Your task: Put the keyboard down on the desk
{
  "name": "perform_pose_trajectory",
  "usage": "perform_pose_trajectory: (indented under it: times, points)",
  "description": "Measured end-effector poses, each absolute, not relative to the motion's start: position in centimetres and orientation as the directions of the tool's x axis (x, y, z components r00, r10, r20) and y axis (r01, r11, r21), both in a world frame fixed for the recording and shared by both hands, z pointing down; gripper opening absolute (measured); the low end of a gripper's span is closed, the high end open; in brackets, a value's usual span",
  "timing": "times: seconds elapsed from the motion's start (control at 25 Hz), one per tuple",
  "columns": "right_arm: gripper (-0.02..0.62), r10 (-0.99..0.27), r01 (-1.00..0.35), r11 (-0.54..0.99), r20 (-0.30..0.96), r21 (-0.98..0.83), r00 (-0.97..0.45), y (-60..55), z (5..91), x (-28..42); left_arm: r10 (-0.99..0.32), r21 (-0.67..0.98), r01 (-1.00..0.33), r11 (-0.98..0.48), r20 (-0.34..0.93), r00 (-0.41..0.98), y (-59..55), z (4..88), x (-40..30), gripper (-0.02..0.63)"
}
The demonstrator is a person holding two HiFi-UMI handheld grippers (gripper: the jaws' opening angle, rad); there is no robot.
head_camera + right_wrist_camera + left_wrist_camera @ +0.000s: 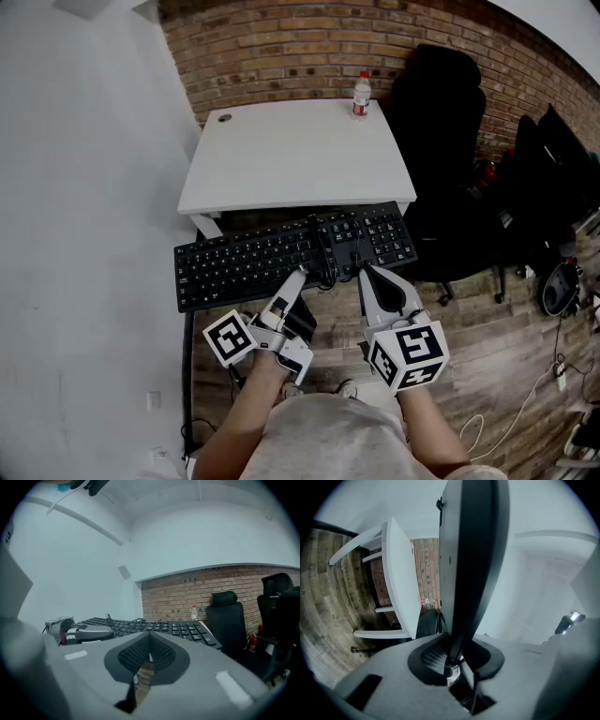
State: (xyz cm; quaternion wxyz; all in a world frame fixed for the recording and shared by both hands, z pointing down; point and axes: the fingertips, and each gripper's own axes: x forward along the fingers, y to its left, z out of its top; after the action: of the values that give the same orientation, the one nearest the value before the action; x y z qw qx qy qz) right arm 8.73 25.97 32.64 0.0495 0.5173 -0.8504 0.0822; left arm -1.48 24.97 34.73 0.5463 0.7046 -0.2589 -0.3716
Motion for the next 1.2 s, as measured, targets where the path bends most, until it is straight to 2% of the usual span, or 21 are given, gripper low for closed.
perform_pose_trajectory:
  times: [0.92,1.2]
  points:
    - [0.008,-0.850,-0.862,0.491,0.149,-0.128,-0.506,24.9,34.2,16.1,-0.785,0.961,0.012,-0.277,-0.234,0.573,23.8,35.7,6.3,0.074]
    - [0.008,-0.835,-0.849,0.512,0.157,-0.131,-0.527,23.3,35.2,16.5,-0.798,0.964,0.009,-0.264,-0.224,0.560,22.6,36.5,6.9,0.075]
